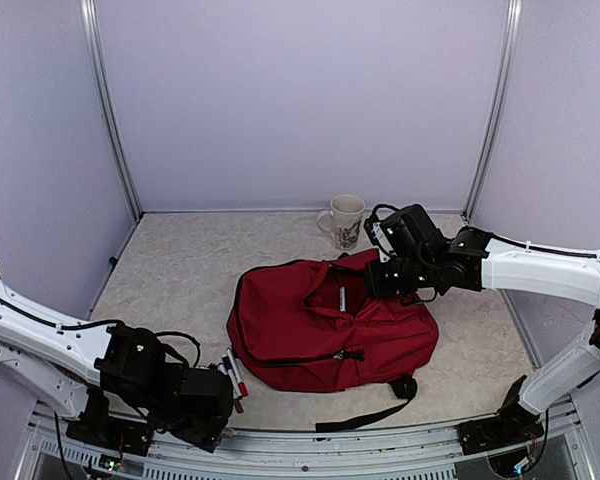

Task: Pack the student bag
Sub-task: Pick up the pen at the center of the board.

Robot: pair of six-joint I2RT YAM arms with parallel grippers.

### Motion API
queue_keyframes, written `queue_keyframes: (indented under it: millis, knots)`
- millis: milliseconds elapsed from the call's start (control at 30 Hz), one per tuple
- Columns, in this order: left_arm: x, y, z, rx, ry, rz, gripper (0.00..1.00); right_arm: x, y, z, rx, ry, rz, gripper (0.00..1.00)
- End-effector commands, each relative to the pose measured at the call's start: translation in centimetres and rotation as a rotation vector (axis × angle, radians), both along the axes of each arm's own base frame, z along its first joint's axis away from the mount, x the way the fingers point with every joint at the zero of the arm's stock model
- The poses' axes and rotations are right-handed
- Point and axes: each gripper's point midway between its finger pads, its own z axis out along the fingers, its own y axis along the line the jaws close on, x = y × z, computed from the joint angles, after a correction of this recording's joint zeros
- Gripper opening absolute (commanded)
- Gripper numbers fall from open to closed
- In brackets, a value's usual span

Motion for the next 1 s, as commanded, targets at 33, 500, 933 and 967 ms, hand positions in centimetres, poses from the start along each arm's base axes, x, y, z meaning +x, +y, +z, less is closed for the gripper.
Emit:
queue_keyframes:
  millis: [33,500,933,967]
  knots:
    - [3.4,0.0,0.2,-0.091,-0.087,0.272,0.89,0.7,0.1,0.7,0.027,-0.026,-0.003,0.0]
    - [6.1,1.9,-3.2,-0.127,-0.11,0.535,0.9,0.5,-0.3,0.3,0.023,-0.021,-0.013,0.0]
    - [8.1,1.9,-5.8,-0.127,-0.132,0.568,0.6,0.4,-0.4,0.2,0.016,-0.019,-0.018,0.0]
    - [8.4,1.9,-5.8,-0.124,-0.142,0.568,0.54,0.4,-0.5,0.2,0.015,-0.018,-0.02,0.0]
